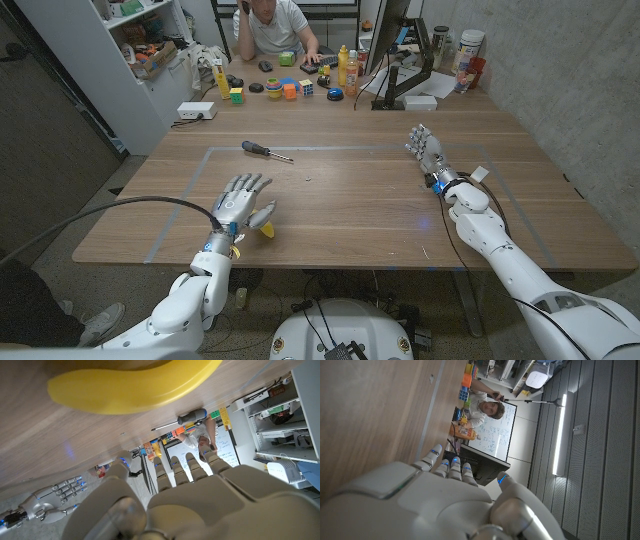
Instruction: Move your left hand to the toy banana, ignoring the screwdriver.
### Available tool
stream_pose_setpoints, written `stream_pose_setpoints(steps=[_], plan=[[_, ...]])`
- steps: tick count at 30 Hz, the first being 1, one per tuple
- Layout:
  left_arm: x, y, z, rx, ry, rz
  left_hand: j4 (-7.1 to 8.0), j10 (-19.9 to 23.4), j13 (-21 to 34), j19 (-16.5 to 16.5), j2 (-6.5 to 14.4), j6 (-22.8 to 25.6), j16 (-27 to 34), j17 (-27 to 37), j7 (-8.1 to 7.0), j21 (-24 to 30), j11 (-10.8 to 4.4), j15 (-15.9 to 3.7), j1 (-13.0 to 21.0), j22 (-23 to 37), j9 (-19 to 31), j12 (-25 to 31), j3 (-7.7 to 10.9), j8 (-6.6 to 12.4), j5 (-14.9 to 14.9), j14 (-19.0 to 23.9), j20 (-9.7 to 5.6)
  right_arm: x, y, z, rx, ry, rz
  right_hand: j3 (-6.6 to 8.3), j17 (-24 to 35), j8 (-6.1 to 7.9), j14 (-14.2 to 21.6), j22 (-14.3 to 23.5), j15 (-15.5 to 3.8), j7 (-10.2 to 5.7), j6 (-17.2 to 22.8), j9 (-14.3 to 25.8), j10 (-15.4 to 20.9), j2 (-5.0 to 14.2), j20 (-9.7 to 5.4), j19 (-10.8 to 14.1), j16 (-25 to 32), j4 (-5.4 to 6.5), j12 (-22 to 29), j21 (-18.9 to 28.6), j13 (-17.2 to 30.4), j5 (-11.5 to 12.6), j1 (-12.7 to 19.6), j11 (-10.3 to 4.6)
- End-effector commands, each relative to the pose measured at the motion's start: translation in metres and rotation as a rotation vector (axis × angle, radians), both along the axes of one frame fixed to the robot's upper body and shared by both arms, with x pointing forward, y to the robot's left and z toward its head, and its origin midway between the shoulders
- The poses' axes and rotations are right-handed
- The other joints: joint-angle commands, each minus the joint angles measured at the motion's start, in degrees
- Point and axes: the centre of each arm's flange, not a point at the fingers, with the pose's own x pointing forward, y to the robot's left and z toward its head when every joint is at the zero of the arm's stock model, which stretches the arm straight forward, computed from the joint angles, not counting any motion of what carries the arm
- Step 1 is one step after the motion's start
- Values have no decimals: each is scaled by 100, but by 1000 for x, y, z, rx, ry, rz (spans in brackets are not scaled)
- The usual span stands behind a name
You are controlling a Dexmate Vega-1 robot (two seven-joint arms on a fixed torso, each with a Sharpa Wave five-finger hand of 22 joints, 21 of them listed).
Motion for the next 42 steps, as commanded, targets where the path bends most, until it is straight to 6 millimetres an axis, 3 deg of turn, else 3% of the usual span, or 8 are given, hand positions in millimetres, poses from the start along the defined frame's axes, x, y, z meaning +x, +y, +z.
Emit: stream_pose_setpoints(steps=[1, 18, 42], plan=[[10, 6, -21, 16, -26, 15, 3, -37, 18, -1, -17, -48, 5, 31, -29, 15, -15, -40, 52, 20, 16, 1, 10, -29, -29, -14, -8, -2, -2, 2, -4, -2, -11, 18, 18, 32, -16, 34, -202, 24, -49, 15, -5, 524, -628, -29, 31, -7, 44, -19, 26, 17, 10, 39], [19, 9, -43, -27, 30, 12, 43, -3, 13, 54, -4, -67, 20, 37, -30, 38, 11, -82, 2, 23, 15, 15, 0, -57, -43, 10, -50, 1, 1, 0, -4, 11, -15, 6, 17, 33, -17, 34, -203, 24, -57, 14, -9, 517, -624, -20, 28, -9, 40, -48, 26, 13, 7, 46], [18, 8, -41, -28, 29, 1, 98, 23, 7, 94, 64, -111, 18, 41, -33, 52, 7, -156, -50, 26, 16, 21, 9, -98, -57, -11, -103, 1, -1, -3, 4, 12, -16, -7, 15, 34, -17, 35, -192, 23, -67, 13, -12, 516, -622, -16, 24, -12, 38, -98, 27, 8, 7, 52]])
